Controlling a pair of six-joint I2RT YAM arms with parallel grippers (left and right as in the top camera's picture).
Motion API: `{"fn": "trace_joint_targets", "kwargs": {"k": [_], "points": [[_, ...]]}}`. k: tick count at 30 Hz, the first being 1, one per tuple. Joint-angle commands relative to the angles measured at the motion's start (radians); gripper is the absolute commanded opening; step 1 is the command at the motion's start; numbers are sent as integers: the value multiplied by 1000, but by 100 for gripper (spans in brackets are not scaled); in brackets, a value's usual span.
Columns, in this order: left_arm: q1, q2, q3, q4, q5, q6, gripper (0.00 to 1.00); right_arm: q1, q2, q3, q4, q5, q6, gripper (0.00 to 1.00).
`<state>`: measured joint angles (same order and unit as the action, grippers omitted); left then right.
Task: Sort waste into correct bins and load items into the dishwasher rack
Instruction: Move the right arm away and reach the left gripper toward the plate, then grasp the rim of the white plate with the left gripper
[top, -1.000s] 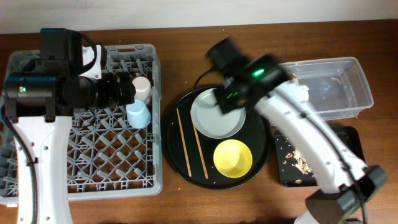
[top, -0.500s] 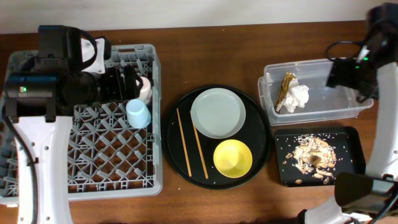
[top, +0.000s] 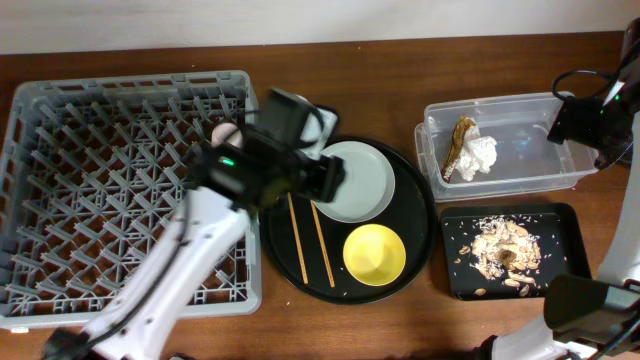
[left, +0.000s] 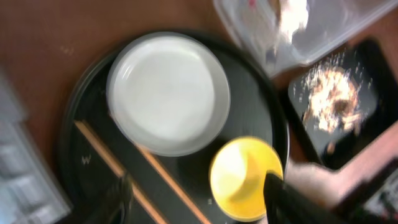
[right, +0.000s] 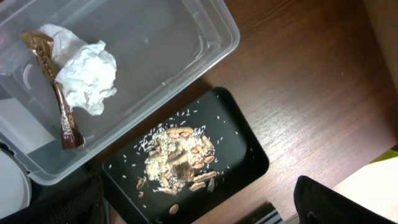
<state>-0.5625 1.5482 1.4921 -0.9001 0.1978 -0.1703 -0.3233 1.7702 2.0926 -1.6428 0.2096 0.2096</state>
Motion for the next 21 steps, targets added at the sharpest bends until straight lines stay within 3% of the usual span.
{"fn": "trace_joint_targets", "kwargs": {"k": [1,5,12,21], "points": [[-112,61,-158,193,-19,-2,65,-4,-7,16,0,8,8,99],[-175,173,-138,263,-26,-54,61,-4,-7,16,0,8,8,99],[-179,356,111,95,-43,-14,61,-4,-7,16,0,8,8,99],[-238,526,118,266,-125,-15,61,-4,-7,16,0,8,8,99]]}}
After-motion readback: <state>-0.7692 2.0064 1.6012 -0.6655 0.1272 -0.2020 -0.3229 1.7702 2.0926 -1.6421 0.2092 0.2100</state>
